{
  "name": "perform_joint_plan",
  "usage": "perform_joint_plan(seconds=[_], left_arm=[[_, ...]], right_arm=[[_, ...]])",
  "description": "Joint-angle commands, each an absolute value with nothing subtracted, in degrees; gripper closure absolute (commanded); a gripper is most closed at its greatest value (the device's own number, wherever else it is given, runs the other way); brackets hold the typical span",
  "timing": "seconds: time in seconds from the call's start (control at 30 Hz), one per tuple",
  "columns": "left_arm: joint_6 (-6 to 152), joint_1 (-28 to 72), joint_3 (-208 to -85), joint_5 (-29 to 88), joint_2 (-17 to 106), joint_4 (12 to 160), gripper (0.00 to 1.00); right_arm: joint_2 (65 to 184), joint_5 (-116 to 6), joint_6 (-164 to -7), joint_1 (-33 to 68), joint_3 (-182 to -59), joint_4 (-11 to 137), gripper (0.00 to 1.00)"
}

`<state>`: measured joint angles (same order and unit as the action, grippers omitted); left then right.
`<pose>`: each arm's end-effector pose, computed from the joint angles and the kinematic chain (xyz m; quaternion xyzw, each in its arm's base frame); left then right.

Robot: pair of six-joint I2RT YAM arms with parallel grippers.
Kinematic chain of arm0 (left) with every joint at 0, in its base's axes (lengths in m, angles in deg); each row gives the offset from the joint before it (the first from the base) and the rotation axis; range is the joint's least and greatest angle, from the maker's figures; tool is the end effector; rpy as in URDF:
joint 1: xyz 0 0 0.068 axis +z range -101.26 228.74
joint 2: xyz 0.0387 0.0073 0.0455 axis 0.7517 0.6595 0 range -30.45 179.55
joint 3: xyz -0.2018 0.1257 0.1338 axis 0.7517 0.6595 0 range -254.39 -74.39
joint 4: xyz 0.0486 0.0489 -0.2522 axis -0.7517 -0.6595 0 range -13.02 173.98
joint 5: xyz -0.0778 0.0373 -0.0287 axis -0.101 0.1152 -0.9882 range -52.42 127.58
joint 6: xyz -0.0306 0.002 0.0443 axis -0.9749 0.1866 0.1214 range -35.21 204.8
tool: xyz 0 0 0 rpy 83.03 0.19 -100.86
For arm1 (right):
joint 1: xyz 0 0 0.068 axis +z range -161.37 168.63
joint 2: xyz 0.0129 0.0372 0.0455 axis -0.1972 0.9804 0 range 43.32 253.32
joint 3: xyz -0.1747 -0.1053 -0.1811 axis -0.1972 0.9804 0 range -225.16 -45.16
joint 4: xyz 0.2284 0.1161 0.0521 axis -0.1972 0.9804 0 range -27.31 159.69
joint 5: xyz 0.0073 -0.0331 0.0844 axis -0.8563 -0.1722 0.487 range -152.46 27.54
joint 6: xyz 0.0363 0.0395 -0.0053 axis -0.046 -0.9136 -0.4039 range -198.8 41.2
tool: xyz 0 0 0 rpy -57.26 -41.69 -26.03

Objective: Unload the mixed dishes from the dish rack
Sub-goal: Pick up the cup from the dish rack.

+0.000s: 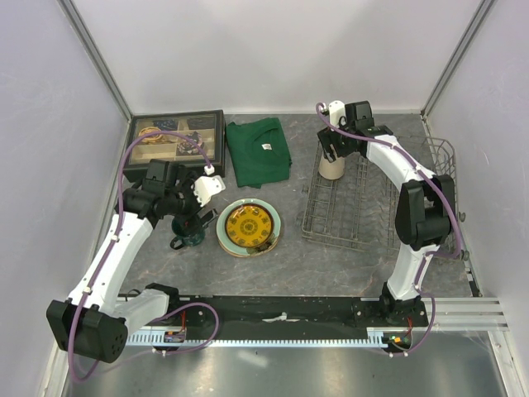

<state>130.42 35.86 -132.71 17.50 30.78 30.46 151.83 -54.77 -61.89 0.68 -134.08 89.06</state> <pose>0.1924 -0.0565 0.3030 0.5046 0.7979 -0.0799 0.3199 0.4203 0.0946 0.2597 -0.2556 0.8893 0.0462 0.3765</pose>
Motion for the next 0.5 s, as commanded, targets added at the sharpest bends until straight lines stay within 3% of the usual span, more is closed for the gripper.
perform_joint_plan(seconds=[0.0, 0.23, 0.47], left_arm=[[129.18, 35.73, -132.75, 15.78, 30.81, 32.21, 0.03], [129.09, 35.73, -132.75, 15.78, 30.90, 32.65, 0.03], [128.39, 35.65, -132.92, 15.61, 30.99, 33.53, 0.03]], right_arm=[[150.99, -53.23, -62.01, 0.93, -135.68, 87.56, 0.29], [149.06, -52.79, -62.80, 0.85, -135.07, 87.65, 0.44], [147.30, -52.44, -63.77, 0.93, -136.65, 89.14, 0.46]])
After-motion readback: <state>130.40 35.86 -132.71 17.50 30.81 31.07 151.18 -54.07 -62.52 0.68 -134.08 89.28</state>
